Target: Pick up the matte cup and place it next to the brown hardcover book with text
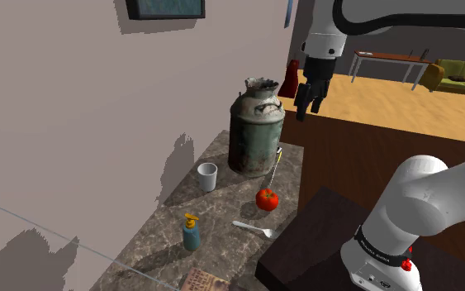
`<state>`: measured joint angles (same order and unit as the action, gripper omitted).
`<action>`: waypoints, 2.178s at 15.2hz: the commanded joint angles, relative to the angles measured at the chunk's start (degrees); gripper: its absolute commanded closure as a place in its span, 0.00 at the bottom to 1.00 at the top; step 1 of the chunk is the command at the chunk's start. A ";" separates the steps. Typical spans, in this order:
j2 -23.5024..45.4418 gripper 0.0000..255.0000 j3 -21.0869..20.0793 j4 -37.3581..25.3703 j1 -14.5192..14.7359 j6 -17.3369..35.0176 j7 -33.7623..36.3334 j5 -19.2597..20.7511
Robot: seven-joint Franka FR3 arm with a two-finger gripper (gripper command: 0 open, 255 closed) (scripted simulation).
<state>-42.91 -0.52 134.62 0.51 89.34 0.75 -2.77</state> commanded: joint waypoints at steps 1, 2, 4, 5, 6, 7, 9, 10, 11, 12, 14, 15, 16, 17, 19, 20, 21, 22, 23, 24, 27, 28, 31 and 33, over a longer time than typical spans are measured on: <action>0.00 0.00 0.00 0.00 0.00 0.00 0.00 0.00; 1.46 0.00 -0.03 0.47 0.00 1.91 -0.01 -0.10; 4.57 0.00 -0.10 1.17 0.01 5.69 -0.04 -0.30; 6.23 0.00 -0.15 1.39 0.01 7.55 -0.06 -0.40; 7.94 0.00 -0.17 1.54 0.04 9.39 -0.08 -0.50; 9.71 0.00 -0.20 1.60 0.05 11.20 -0.10 -0.60; 13.41 0.00 -0.26 1.48 0.08 14.74 -0.16 -0.81; 15.33 0.00 -0.29 1.30 0.10 16.46 -0.19 -0.92; 17.29 0.00 -0.32 1.03 0.11 18.13 -0.23 -1.03; 19.29 0.00 -0.35 0.68 0.13 19.77 -0.27 -1.14; 23.39 0.00 -0.41 -0.26 0.16 22.89 -0.35 -1.36; 25.49 0.00 -0.43 -0.84 0.18 24.38 -0.39 -1.47; 27.60 0.00 -0.45 -1.51 0.20 25.81 -0.44 -1.59; 29.74 0.00 -0.47 -2.26 0.22 27.18 -0.48 -1.70; 34.07 0.00 -0.50 -3.98 0.28 29.74 -0.58 -1.92; 36.25 0.00 -0.51 -4.96 0.30 30.93 -0.63 -2.03; 38.44 0.00 -0.53 -6.01 0.32 32.05 -0.68 -2.14; 40.64 0.00 -0.55 -7.14 0.34 33.11 -0.73 -2.25; 42.85 0.00 -0.57 -8.34 0.36 34.09 -0.77 -2.36; 45.07 0.00 -0.59 -9.62 0.38 35.01 -0.82 -2.47; 51.73 0.00 -0.65 -13.89 0.42 37.35 -0.94 -2.77; 53.96 0.00 -0.67 -15.46 0.43 37.99 -0.97 -2.86; 60.68 0.00 -0.75 -20.64 0.44 39.48 -1.03 -3.09; 65.20 0.00 -0.80 -24.49 0.46 40.11 -1.04 -3.22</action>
<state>19.97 -1.17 111.92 0.72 128.87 -0.64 -5.93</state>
